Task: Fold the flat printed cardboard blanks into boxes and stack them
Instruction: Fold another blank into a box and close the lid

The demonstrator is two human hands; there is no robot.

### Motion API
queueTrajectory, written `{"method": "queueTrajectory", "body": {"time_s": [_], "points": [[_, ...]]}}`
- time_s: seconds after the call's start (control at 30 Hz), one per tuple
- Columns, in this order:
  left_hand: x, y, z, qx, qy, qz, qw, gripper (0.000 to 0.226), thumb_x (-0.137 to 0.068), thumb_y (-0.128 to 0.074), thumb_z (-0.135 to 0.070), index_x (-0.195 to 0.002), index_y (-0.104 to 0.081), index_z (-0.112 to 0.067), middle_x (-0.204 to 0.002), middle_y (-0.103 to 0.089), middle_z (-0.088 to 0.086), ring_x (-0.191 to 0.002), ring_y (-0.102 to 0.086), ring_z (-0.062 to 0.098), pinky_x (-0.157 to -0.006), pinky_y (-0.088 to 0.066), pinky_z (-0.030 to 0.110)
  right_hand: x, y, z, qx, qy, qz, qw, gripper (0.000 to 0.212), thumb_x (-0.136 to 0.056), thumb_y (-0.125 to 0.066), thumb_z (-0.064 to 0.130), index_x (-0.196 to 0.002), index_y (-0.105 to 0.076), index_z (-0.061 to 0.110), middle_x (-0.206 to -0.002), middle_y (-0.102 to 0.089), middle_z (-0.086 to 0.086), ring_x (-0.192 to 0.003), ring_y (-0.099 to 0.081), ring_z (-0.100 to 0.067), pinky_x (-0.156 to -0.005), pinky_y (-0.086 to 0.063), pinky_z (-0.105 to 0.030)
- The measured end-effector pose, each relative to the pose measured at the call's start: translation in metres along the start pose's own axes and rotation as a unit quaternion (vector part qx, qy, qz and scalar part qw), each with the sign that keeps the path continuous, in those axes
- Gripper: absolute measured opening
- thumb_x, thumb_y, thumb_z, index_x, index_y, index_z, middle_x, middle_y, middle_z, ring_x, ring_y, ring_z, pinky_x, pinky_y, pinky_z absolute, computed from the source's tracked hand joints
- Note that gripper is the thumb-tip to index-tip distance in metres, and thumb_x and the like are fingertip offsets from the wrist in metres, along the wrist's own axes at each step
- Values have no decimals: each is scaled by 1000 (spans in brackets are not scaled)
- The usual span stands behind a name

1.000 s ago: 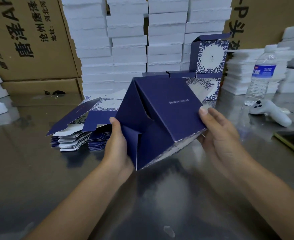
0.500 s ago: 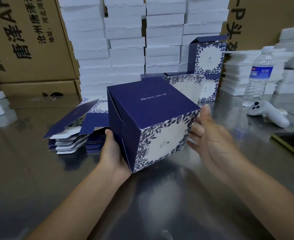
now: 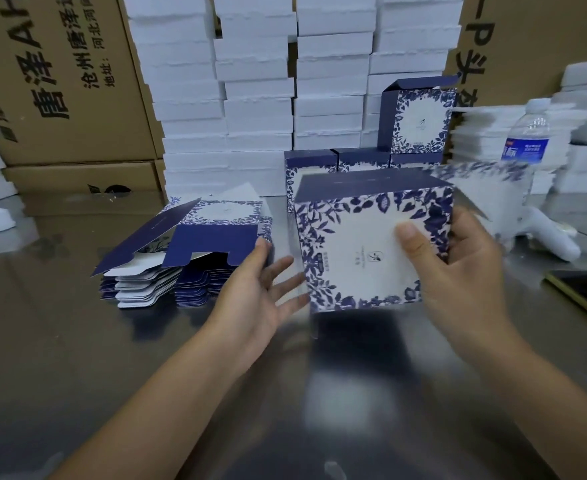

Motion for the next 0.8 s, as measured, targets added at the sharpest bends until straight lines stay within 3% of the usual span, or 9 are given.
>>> {"method": "queueTrajectory", "body": {"time_s": [0.13,0.23,0.3,0.43,0.5,0.6,0.67,0.73,0.8], "points": [[6,-5,-13,-147,-147,23,978,51,-83,-48,-53,-130,-44,-34,-138,-49,-2,-123,-51,13,-94,-47,34,4,0,6,287,170,18,943,6,-88,-59,25,-92,-54,25,-87,-56,21,-93,-50,5,-88,-31,-26],[22,-12,-26,-275,-293,50,914,58,-74,-61,-62,-126,-36,-56,-140,-41,-24,-128,-40,-8,-103,-38,19,12,-12,10,438,280,59,852,10,-86,-58,24,-87,-62,15,-89,-65,5,-98,-49,-15,-95,-22,-34],[31,-19,-25,-354,-357,79,861,77,-69,-64,-63,-134,-22,-61,-143,-29,-36,-134,-27,-11,-106,-30,20,17,-19,13,476,341,76,807,14,-87,-56,23,-82,-66,15,-86,-68,0,-95,-50,-21,-95,-26,-40],[39,-29,-19,-422,-420,81,799,88,-69,-66,-57,-139,-13,-58,-155,-16,-17,-142,-14,-3,-113,-26,31,26,-34,19,495,433,112,745,19,-88,-55,16,-76,-70,15,-83,-71,-2,-90,-58,-25,-94,-33,-43],[43,-32,-18,-435,-447,73,778,84,-73,-64,-54,-140,-14,-58,-157,-14,-11,-143,-12,-2,-114,-27,25,31,-39,19,507,456,126,720,16,-84,-61,14,-73,-71,14,-80,-71,-3,-86,-66,-24,-94,-34,-44],[46,-32,-20,-466,-492,52,733,70,-82,-57,-49,-142,-19,-52,-158,-12,-4,-143,-11,-1,-111,-21,12,32,-42,21,515,459,116,715,22,-89,-56,18,-73,-70,13,-75,-67,-3,-91,-61,-23,-93,-35,-47],[49,-34,-23,-506,-534,33,676,56,-91,-49,-47,-142,-27,-44,-156,-17,2,-143,-18,5,-110,-22,11,32,-41,24,506,445,115,730,23,-90,-55,19,-75,-70,13,-76,-67,-3,-91,-64,-23,-94,-35,-47],[52,-34,-26,-534,-578,15,616,45,-97,-44,-39,-140,-33,-33,-147,-33,9,-135,-35,11,-105,-32,13,31,-41,26,496,424,125,747,14,-86,-60,21,-80,-71,14,-82,-68,-3,-91,-67,-23,-95,-34,-47],[54,-33,-30,-556,-612,-12,563,39,-98,-46,-27,-136,-38,-26,-126,-53,13,-109,-56,17,-85,-48,20,29,-39,26,482,394,132,772,16,-84,-61,23,-91,-72,14,-89,-68,-3,-95,-66,-23,-97,-33,-46]]}}
Point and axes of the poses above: each hand's wrist, its own x-axis away from the middle knuckle, its own y-axis out of the back of the hand, z = x × y, the point moved 5 cm from there along -x, towards the middle knuckle
